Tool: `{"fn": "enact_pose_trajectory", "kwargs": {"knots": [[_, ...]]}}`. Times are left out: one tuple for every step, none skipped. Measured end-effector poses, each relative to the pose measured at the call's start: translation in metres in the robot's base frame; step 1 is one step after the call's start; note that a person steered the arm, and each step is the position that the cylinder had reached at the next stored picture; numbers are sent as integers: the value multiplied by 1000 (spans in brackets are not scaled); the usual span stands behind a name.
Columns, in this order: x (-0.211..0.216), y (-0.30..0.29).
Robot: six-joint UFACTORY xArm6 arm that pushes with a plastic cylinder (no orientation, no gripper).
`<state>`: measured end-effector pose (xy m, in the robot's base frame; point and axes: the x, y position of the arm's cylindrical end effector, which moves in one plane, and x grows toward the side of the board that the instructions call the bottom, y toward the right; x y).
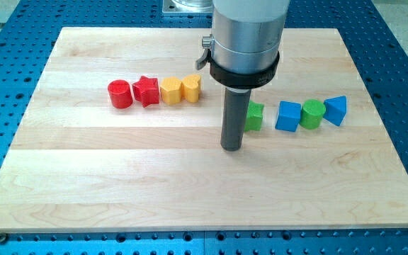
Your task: Slightly move your arm downwards
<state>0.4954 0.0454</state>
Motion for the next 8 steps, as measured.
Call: {"fn": "enact_pose_trajectory", "kwargs": {"knots": [[0, 0], [0, 0], [9, -5], [11, -19], [11, -19], [11, -19], [13, -19], [19, -19]]}}
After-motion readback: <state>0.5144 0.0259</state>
